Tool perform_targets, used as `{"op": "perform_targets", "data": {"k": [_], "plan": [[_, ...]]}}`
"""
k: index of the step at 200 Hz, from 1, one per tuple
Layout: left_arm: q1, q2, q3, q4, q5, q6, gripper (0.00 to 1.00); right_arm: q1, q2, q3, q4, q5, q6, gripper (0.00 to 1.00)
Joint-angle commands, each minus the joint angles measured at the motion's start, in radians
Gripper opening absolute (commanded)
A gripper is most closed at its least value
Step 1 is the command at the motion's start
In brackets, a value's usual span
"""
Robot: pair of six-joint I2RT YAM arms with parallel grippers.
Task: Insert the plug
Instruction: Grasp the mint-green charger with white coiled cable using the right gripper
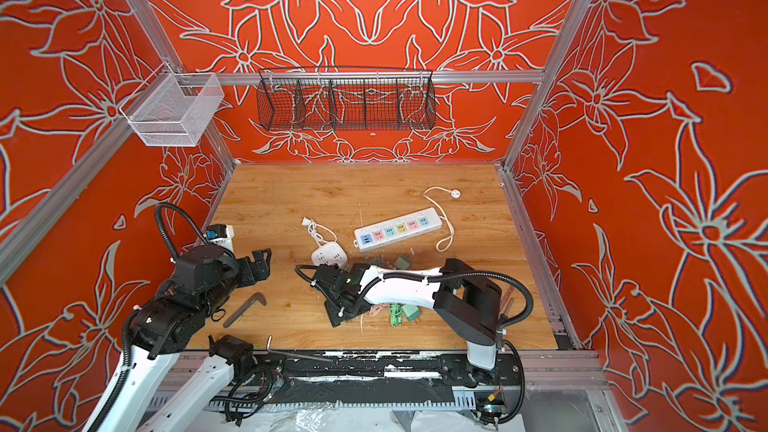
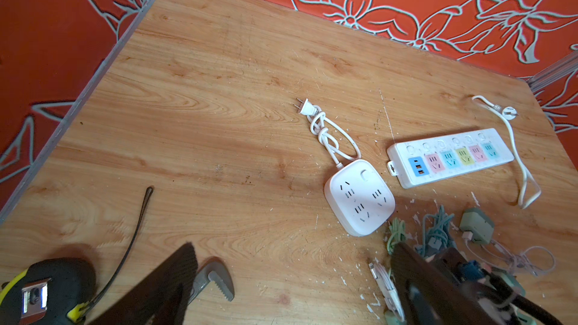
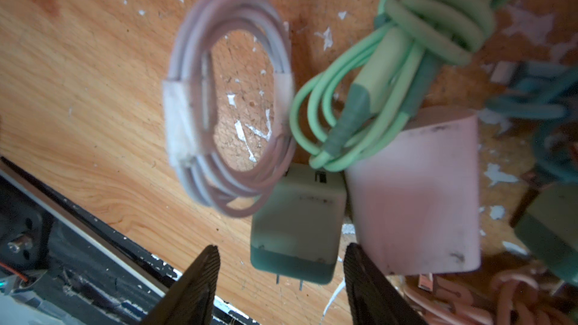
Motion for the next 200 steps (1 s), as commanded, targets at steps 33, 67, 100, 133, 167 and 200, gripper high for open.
{"op": "perform_targets", "data": {"k": [33,67,100,133,167,200], "plan": [[-0.004,-0.013,-0.008,0.006,-0.017,-0.014,0.97,0.006,0.065,0.066,-0.060,0.066,0.034,0.57],[-0.004,-0.015,-0.008,0.006,-0.023,-0.017,0.97,0.007,0.075,0.078,-0.067,0.068,0.026,0.50],[-0.004,-0.015,-0.002,-0.005,-0.030,-0.028,0.97,0.013,0.090,0.080,-0.068,0.051,0.016,0.47],[-0.004,-0.004,0.003,-0.010,-0.028,-0.030,0.97,0.018,0.101,0.083,-0.074,0.049,0.009,0.48],[-0.004,0.001,0.002,-0.007,-0.025,-0.032,0.97,0.027,0.104,0.074,-0.083,0.059,0.014,0.50],[-0.004,0.002,0.001,-0.001,-0.025,-0.032,0.97,0.031,0.108,0.071,-0.086,0.060,0.016,0.55]]}}
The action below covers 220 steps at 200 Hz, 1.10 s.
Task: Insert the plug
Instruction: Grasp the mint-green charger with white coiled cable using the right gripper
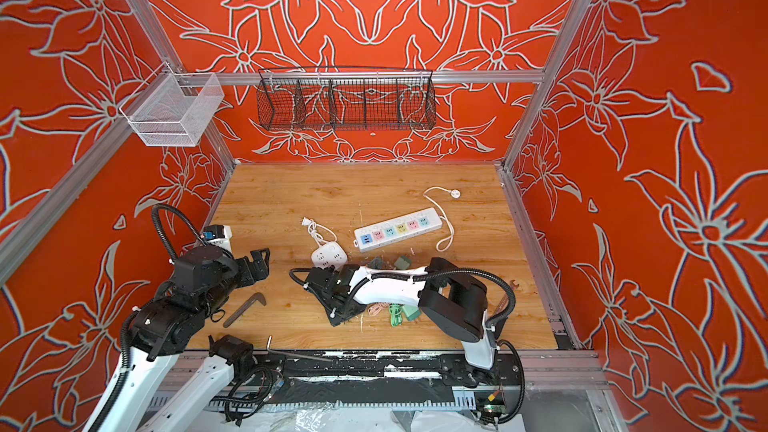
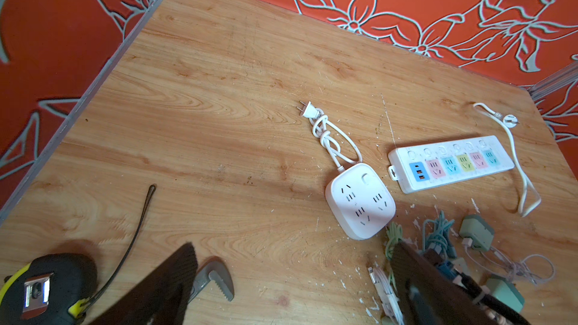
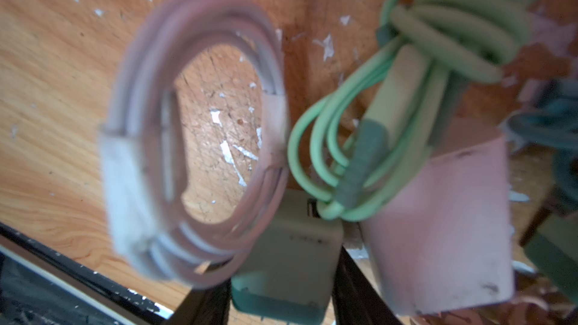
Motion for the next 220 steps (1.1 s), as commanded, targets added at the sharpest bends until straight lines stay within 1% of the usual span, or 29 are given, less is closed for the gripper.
{"op": "perform_targets", "data": {"k": [1,20,73,97,111,123,136,148,173,184,196,220], "plan": [[-0.004,0.003,0.001,0.001,-0.013,-0.012,0.97,0.012,0.020,0.002,-0.037,0.020,0.012,0.55],[-0.004,0.004,0.001,0.001,-0.013,-0.012,0.97,0.013,0.022,0.002,-0.037,0.022,0.012,0.55],[-0.004,0.006,0.006,0.004,0.008,-0.007,0.97,0.015,-0.009,0.009,-0.038,0.040,0.000,0.46],[-0.004,-0.012,0.014,0.008,0.049,-0.005,0.97,0.018,-0.073,0.017,-0.011,0.066,-0.061,0.43],[-0.004,-0.031,0.021,0.014,0.087,0.000,0.97,0.020,-0.126,0.013,0.010,0.099,-0.097,0.42],[-0.004,-0.052,0.031,0.021,0.129,0.006,0.97,0.020,-0.182,0.004,0.048,0.123,-0.153,0.42],[-0.004,-0.080,0.041,0.041,0.201,0.017,0.97,0.020,-0.242,-0.016,0.093,0.164,-0.199,0.42],[-0.004,-0.104,0.048,0.072,0.296,0.033,0.97,0.018,-0.291,-0.033,0.145,0.197,-0.249,0.42],[-0.004,-0.103,0.070,0.112,0.485,0.042,0.97,0.016,-0.376,-0.082,0.299,0.265,-0.393,0.42],[-0.004,-0.087,0.080,0.124,0.570,0.043,0.97,0.013,-0.405,-0.098,0.357,0.270,-0.453,0.42],[-0.004,-0.065,0.091,0.129,0.640,0.036,0.97,0.010,-0.434,-0.113,0.410,0.277,-0.509,0.42],[-0.004,-0.037,0.089,0.173,0.790,0.022,0.98,0.007,-0.483,-0.153,0.504,0.274,-0.588,0.42]]}}
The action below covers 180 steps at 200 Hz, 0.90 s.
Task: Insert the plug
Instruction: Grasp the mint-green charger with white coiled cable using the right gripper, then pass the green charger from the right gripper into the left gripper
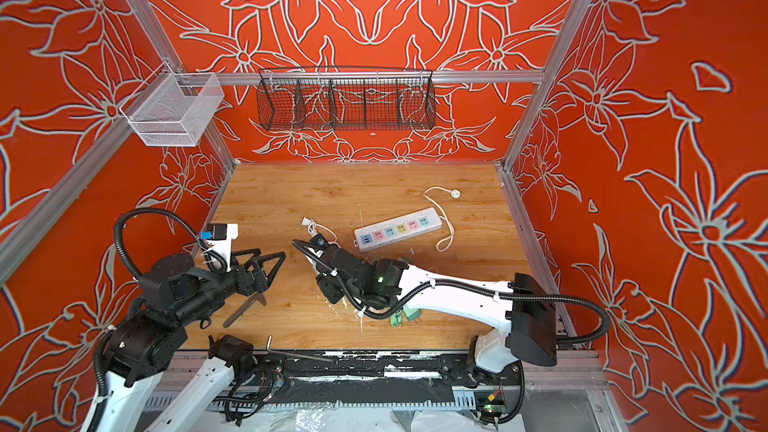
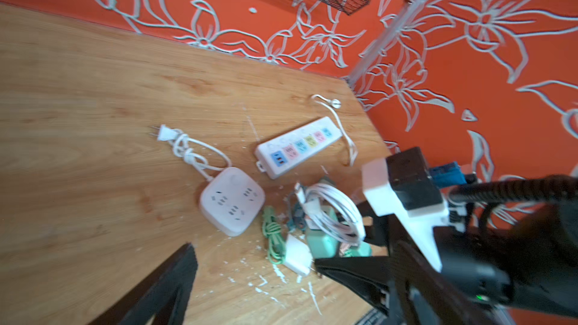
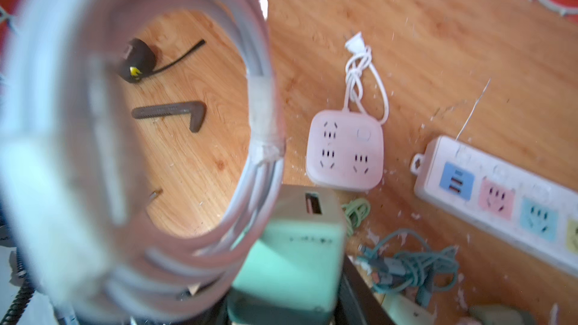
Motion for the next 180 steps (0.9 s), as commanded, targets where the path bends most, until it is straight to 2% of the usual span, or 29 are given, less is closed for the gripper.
{"op": "perform_targets", "data": {"k": [1,37,83,111,180], "plan": [[-0.004,0.028,0.008,0.064,0.234,-0.005,0.98,-0.005,-0.048,-0.042,0.152,0.044,-0.143,0.42],[-0.003,0.058,-0.025,0.126,0.396,-0.014,1.00,-0.022,-0.115,-0.104,0.276,-0.017,-0.175,0.41],[-0.004,0.047,-0.074,0.159,0.421,0.001,0.96,-0.034,-0.176,-0.129,0.314,-0.096,-0.175,0.41],[-0.004,0.067,-0.099,0.195,0.437,-0.006,0.89,-0.034,-0.206,-0.134,0.315,-0.140,-0.189,0.40],[-0.004,0.124,-0.093,0.226,0.451,-0.002,0.70,-0.032,-0.204,-0.139,0.330,-0.160,-0.210,0.40]]}}
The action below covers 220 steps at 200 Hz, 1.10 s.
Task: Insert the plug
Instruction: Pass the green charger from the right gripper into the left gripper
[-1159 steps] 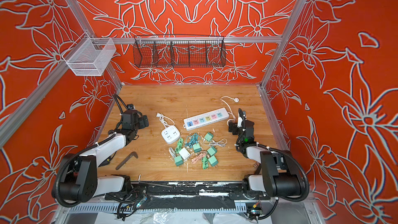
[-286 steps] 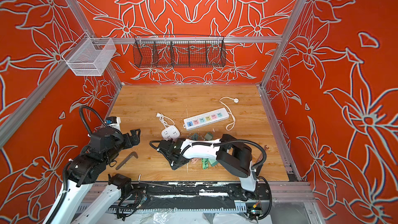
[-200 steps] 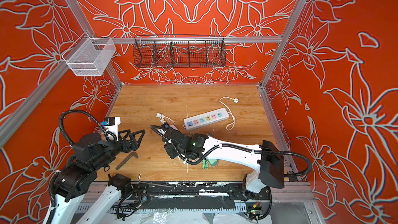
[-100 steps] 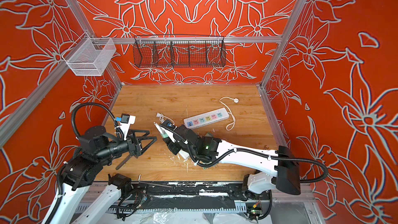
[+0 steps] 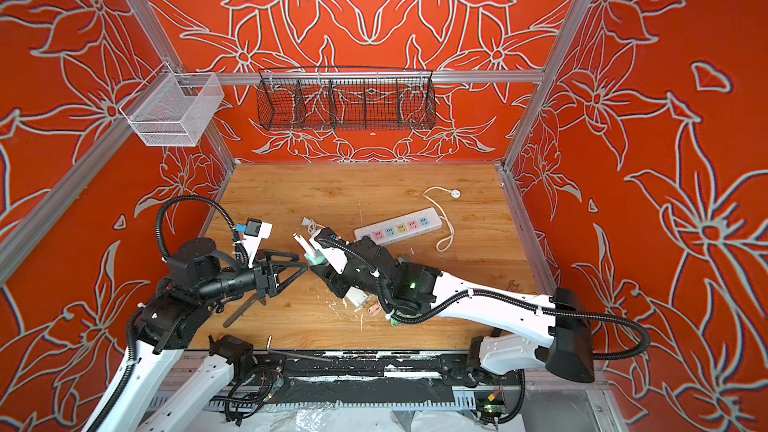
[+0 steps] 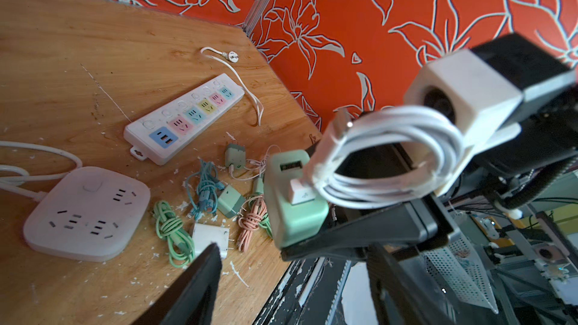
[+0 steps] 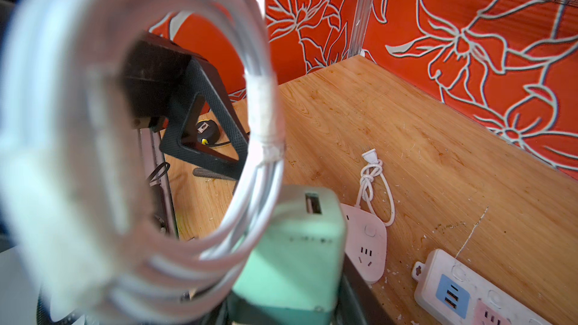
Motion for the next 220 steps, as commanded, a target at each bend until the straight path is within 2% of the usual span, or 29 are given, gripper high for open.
{"op": "perform_targets", "data": {"k": [1,31,118,165,220], "plan": [[-0.004,0.022,0.005,0.032,0.028,0.005,0.70,-0.001,-0.004,-0.004,0.041,-0.020,-0.026,0.40],[-0.004,0.050,0.008,0.021,0.019,0.014,0.60,0.001,-0.002,-0.010,0.060,-0.004,-0.026,0.39],[-0.004,0.099,0.044,-0.007,0.002,0.043,0.55,0.042,0.058,0.048,0.017,0.099,-0.095,0.38],[-0.006,0.123,0.050,-0.049,-0.041,0.071,0.40,0.068,0.064,0.055,0.026,0.178,-0.122,0.37],[-0.007,0.160,0.058,-0.061,-0.030,0.090,0.39,0.088,0.066,0.047,0.064,0.217,-0.161,0.37]]}}
